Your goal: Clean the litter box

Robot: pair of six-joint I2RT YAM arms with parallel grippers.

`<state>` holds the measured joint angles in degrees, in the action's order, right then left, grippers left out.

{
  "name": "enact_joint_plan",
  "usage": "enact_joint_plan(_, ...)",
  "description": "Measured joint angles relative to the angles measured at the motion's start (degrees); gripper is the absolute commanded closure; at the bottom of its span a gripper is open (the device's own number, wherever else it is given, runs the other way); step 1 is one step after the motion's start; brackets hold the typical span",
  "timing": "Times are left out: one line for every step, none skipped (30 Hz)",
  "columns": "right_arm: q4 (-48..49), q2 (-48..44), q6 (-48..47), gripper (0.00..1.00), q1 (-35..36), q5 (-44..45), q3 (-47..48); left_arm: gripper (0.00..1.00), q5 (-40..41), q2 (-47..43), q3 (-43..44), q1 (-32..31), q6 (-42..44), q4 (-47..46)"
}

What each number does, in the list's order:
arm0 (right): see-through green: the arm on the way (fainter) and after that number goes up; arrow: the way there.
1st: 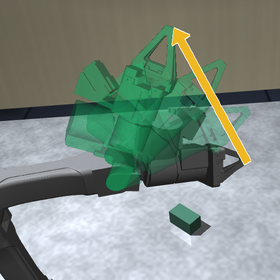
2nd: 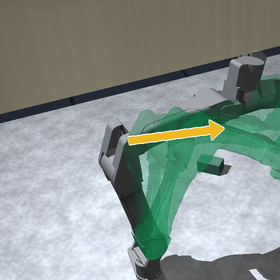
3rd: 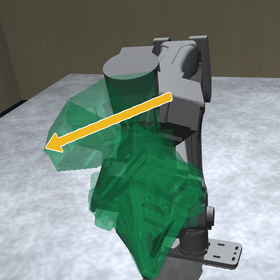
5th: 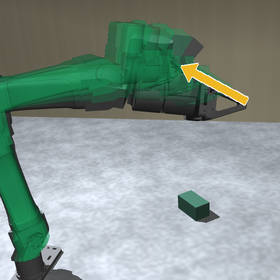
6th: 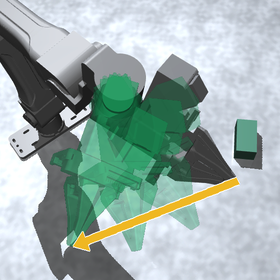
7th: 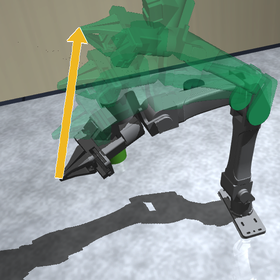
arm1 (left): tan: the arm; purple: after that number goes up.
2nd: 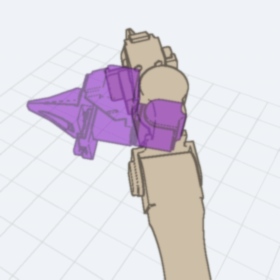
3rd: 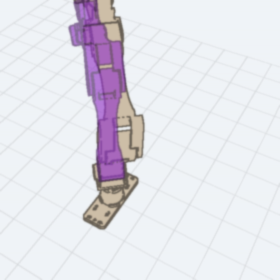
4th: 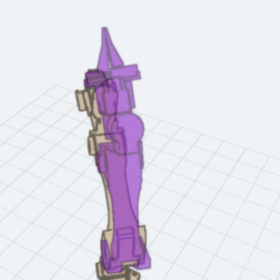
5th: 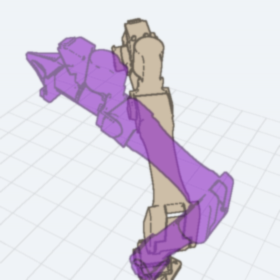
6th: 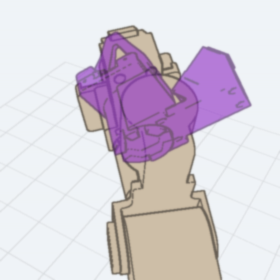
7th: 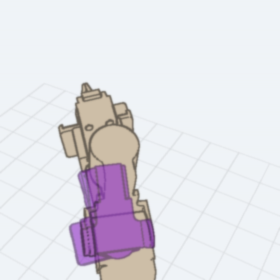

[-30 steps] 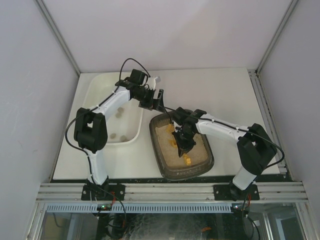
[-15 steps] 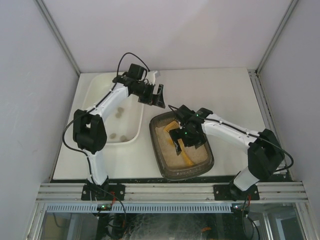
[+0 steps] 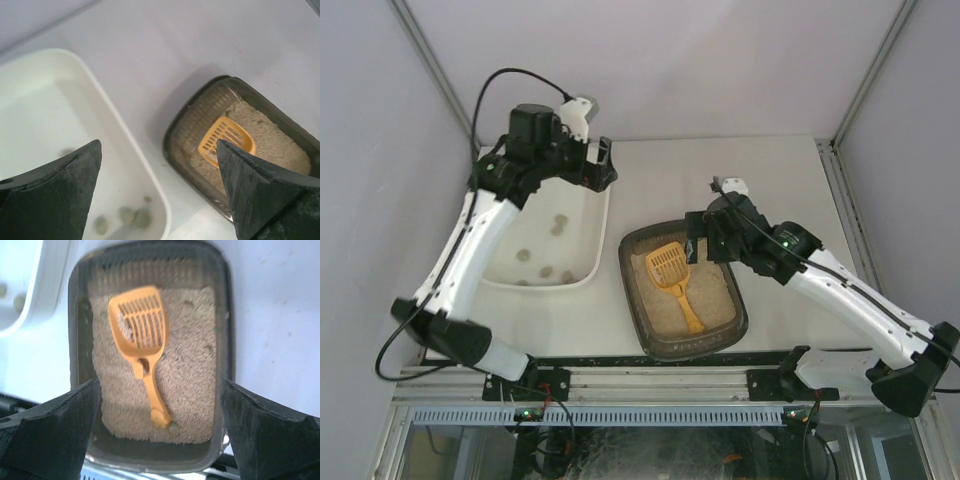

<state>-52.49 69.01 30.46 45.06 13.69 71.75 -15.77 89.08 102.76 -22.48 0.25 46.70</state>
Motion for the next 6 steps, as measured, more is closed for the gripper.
enact_joint_plan(0.68,-0.94,0.09,0.00,-0.02,2.19,0.04,0.00,2.16,-2.97,-0.98,0.00,0.63,-0.42)
enact_joint_plan(1.09,-1.53,0.09,0.01,-0.09,3.54,0.11,0.00,3.82,-5.35,-1.86,0.00,1.11,-0.76)
enact_joint_plan(1.79,-2.19,0.04,0.02,-0.44,5.20,0.26,0.00,5.97,-8.31,-3.08,0.00,1.86,-1.46)
enact_joint_plan(2.27,-2.73,-0.04,0.02,-0.68,6.49,0.55,0.00,8.17,-10.84,-4.13,0.00,2.40,-1.88)
enact_joint_plan(2.73,-3.19,-0.22,0.01,-0.79,7.50,0.83,0.00,10.08,-13.35,-5.18,0.00,2.86,-2.16)
enact_joint_plan(3.52,-3.78,-0.44,0.00,-0.79,8.72,0.96,0.00,11.65,-15.17,-5.90,0.00,3.10,-2.32)
